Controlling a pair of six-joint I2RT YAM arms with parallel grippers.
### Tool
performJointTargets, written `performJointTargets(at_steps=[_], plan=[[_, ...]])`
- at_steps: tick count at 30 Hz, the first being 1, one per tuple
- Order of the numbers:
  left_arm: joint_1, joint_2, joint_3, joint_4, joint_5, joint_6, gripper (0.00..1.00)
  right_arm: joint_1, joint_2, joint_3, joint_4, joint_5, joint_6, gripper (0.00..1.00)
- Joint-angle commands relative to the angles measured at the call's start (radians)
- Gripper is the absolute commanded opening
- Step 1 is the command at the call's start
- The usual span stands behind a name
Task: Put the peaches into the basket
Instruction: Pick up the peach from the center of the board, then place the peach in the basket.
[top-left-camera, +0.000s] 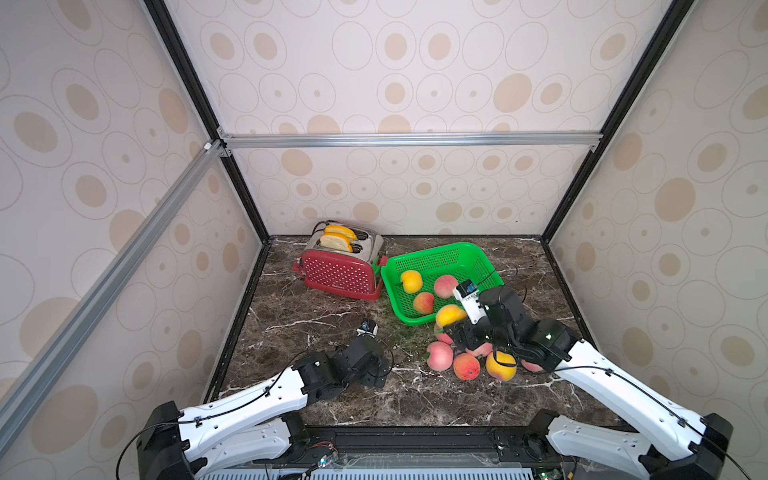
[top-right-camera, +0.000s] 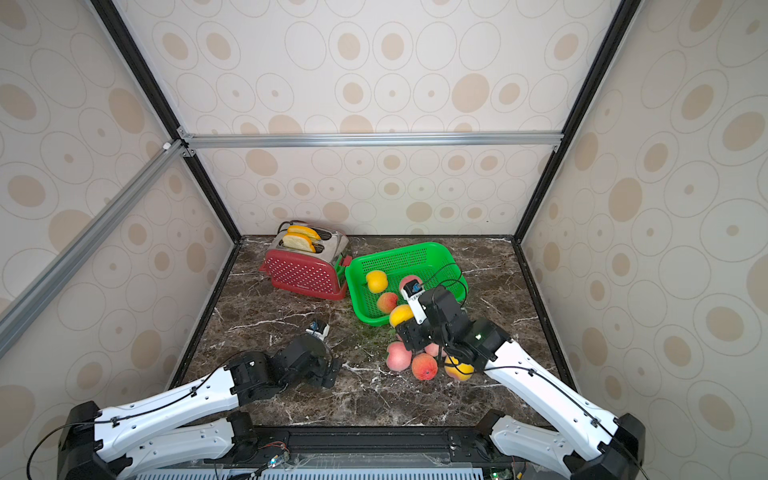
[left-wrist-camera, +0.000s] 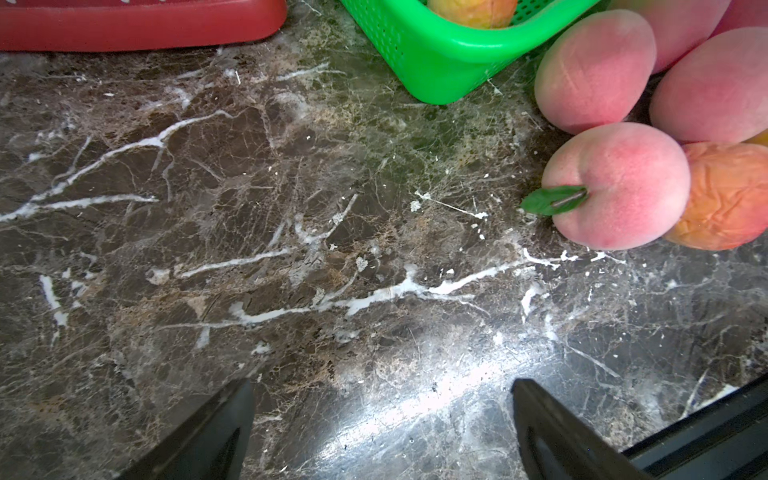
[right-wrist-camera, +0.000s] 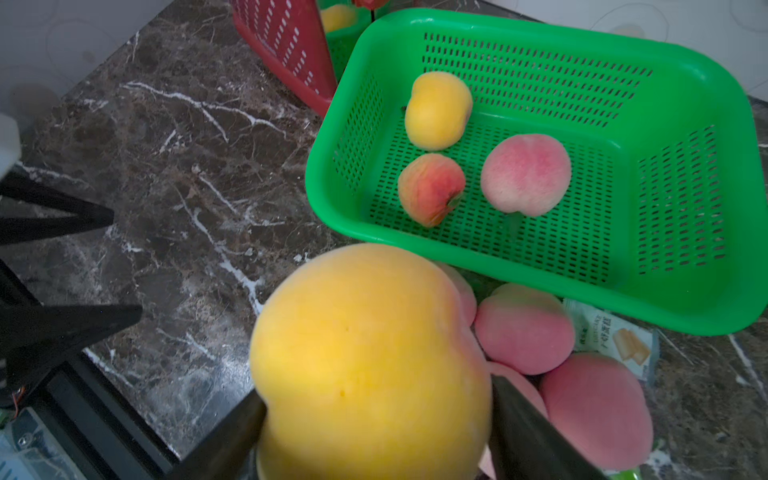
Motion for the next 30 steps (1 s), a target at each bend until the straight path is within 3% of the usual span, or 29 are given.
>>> performJointTargets(at_steps=[1, 10, 25, 30], plan=[[-0.008, 0.011, 0.043, 0.017, 0.005, 0.036, 0.99, -0.092, 0.069, 0.072, 0.034, -0.105, -0.087, 0.79], [-0.008, 0.036, 0.064, 0.067, 0.079, 0.08, 0.99, -0.299, 0.393, 0.309, 0.097, -0.221, -0.13, 0.79], [-0.01, -0.052, 0.028, 0.184, 0.211, 0.166, 0.99, -0.365, 0.666, 0.487, 0.106, -0.281, -0.159, 0.79], [-0.009, -0.067, 0.024, 0.186, 0.2, 0.178, 0.99, -0.371, 0.737, 0.544, 0.101, -0.277, -0.175, 0.78]])
